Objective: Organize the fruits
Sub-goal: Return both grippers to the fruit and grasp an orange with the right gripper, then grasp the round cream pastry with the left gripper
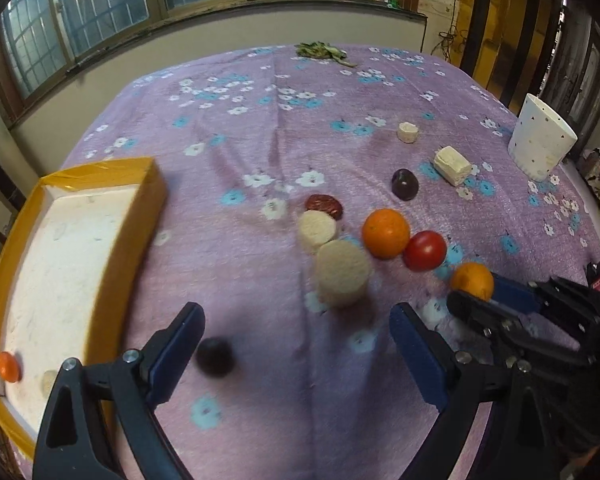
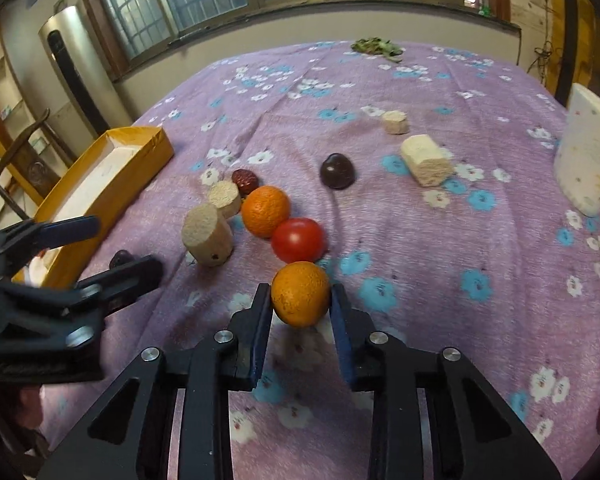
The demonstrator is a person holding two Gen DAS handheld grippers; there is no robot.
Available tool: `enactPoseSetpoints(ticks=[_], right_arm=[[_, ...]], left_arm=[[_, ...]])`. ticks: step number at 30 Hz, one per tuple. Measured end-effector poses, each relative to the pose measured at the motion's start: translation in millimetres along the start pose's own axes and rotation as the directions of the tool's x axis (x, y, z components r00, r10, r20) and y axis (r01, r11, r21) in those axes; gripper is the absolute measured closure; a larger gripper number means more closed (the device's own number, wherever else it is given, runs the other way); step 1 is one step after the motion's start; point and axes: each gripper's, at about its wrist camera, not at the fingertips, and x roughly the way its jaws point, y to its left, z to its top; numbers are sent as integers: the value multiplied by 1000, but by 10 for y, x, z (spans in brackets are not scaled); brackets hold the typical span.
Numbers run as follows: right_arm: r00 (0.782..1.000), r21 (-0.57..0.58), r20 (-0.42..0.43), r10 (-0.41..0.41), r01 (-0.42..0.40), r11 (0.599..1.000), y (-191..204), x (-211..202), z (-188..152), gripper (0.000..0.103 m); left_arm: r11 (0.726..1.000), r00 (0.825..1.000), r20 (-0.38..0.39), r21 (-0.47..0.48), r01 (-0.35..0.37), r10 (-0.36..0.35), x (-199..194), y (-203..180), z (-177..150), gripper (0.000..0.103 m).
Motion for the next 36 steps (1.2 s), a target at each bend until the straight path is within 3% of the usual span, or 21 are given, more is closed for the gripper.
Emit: enactPoseSetpoints(ticks=[7, 8, 9, 11, 12, 13, 27, 36], right_arm=[[1000, 30, 3, -22, 22, 999, -117, -109, -71, 75], [1000, 34, 1, -23, 23, 999, -124, -113, -75, 75], [1000, 37, 2, -26, 26, 999, -130, -117, -78, 75], [1000, 42, 4, -28, 28, 999, -131, -129, -79, 75], [1000, 43, 5, -31, 30, 999, -126, -136, -83, 75], [999, 43, 6, -32, 32, 999, -118, -139, -85, 75], [997, 38, 38, -64, 63, 997, 138, -345, -174, 75], [997, 34, 35, -66, 65, 997, 445, -315, -163, 75]], left_arm=[[999, 998, -49, -27, 39, -40, 315, -71, 102, 12], [998, 998, -50, -39, 47, -49, 344, -51, 110, 16], [997, 997, -53, -52, 60, -63, 371, -19, 116, 30], [994, 995, -34, -63, 87, -89, 377, 14, 124, 42], [991, 992, -29, -60, 118, -120, 367, 16, 123, 58], [989, 990, -29, -54, 135, -137, 356, 4, 118, 63], [973, 974, 2, -51, 225, -225, -90, 186, -101, 64], [970, 972, 49, -68, 232, -229, -339, 524, -152, 64]])
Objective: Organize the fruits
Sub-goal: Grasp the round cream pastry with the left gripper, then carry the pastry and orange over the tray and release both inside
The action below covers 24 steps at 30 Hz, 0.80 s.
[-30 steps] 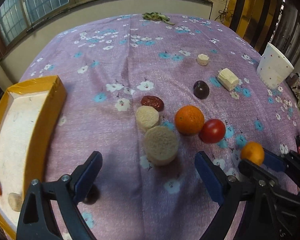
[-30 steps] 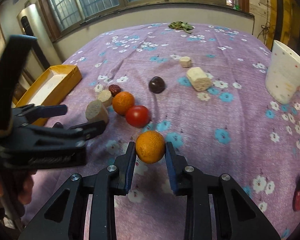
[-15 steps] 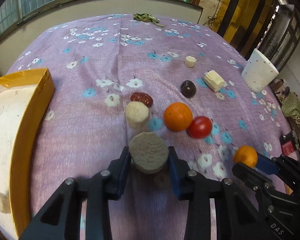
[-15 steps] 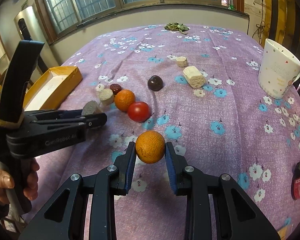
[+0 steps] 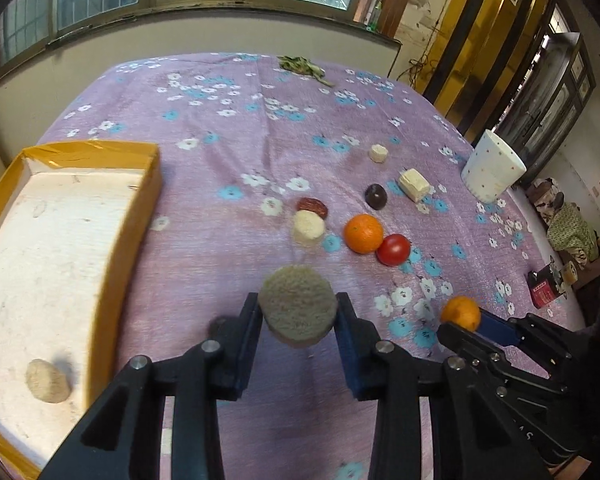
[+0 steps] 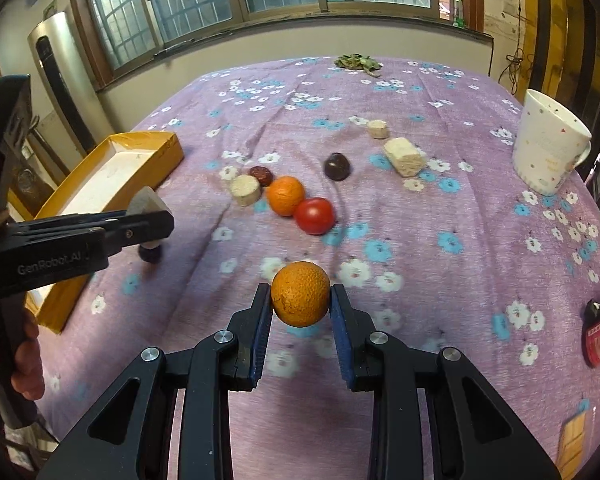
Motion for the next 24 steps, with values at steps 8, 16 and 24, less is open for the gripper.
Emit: enactPoseSetpoints(ticks=[8, 16, 24], right_arm=[[998, -72, 7, 68, -68, 995, 556, 95, 193, 75], [984, -159, -23, 178, -180, 971, 1234, 304, 461, 75], [958, -241, -77, 275, -286, 928, 1918, 619, 677, 75]], left_arm=[[998, 999, 37, -55, -27, 29, -268, 453, -37, 64], [985, 992, 66, -147, -92, 103, -517, 1096, -75, 64], [952, 978, 59, -249, -179, 199, -654, 1781, -150, 64]])
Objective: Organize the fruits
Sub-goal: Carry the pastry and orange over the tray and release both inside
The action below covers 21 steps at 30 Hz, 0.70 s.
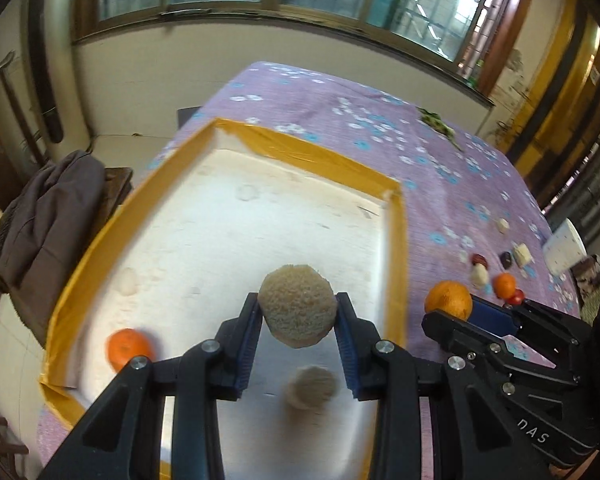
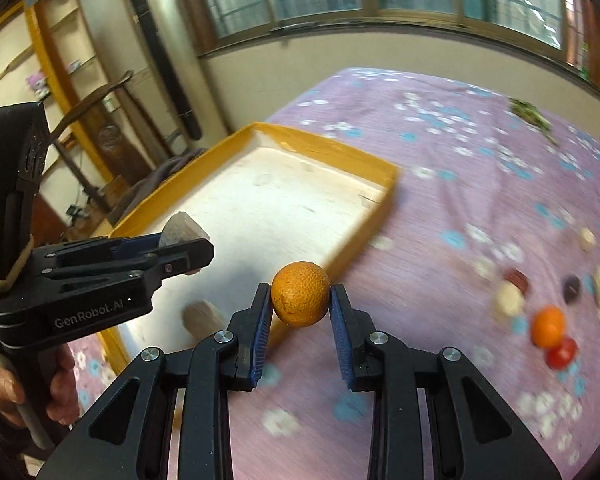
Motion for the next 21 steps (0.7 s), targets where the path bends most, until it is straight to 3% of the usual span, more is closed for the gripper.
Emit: enactPoseSetpoints(ticks=[9, 21], right_arm=[[996, -73, -82, 27, -33, 997, 304, 560, 158, 75], [991, -113, -130, -23, 8, 994, 401, 804, 174, 75]], left_arm=[[992, 994, -25, -66, -105, 103, 186, 561, 55, 64], [988, 988, -56, -47, -146, 143, 385, 704, 58, 64]])
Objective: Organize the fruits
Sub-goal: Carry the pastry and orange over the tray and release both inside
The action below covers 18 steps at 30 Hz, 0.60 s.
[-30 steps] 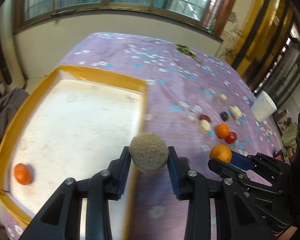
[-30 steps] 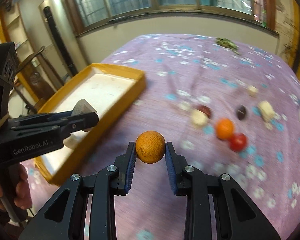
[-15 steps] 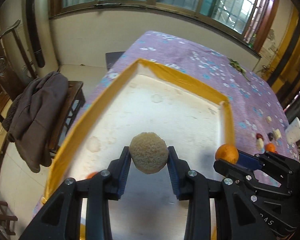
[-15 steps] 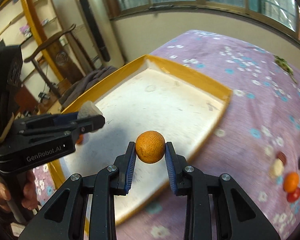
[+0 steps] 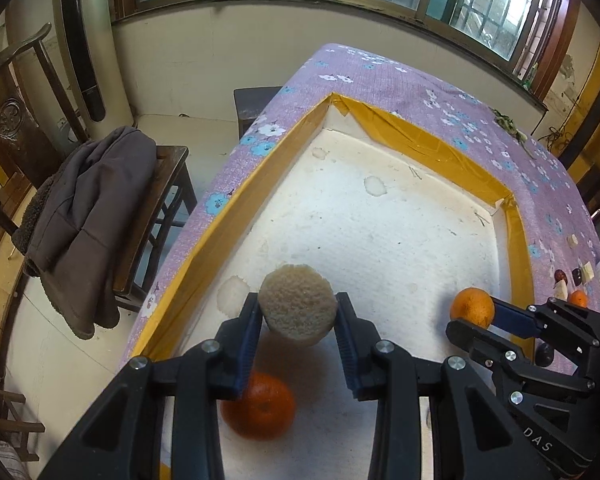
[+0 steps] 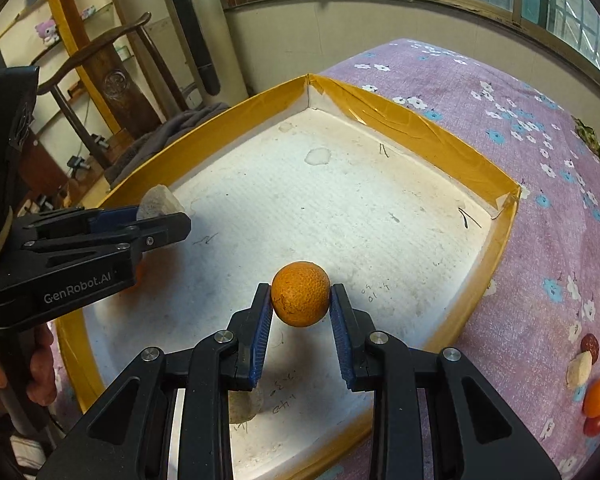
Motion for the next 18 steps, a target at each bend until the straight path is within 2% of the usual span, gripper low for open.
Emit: enactPoseSetpoints(ticks=[7, 8, 10, 15, 17, 18], right_arm=[[1000, 17, -22, -21, 22, 1000, -62, 64, -27, 75], [999, 15, -20, -25, 25, 1000, -63, 55, -27, 75], [999, 17, -19, -28, 28, 999, -68, 32, -32, 72], [1000, 22, -12, -27, 27, 999, -79, -33, -51, 70], [1000, 26, -8, -29, 29, 999, -92, -82, -69, 69], [1000, 30, -4, -28, 29, 999, -101, -113, -79, 69]], left_arm=[[1000, 1000, -7, 18, -15, 15, 47, -3, -27, 62], [1000, 1000, -7, 20, -18, 18, 46, -9, -26, 61], [999, 999, -5, 20, -34, 34, 44, -11, -30, 49], [999, 999, 6, 17, -45, 45, -7, -8, -53, 47], [998, 998, 11, 17, -57, 57, -34, -19, -66, 43], [998, 998, 18, 17, -68, 68, -57, -19, -73, 38]])
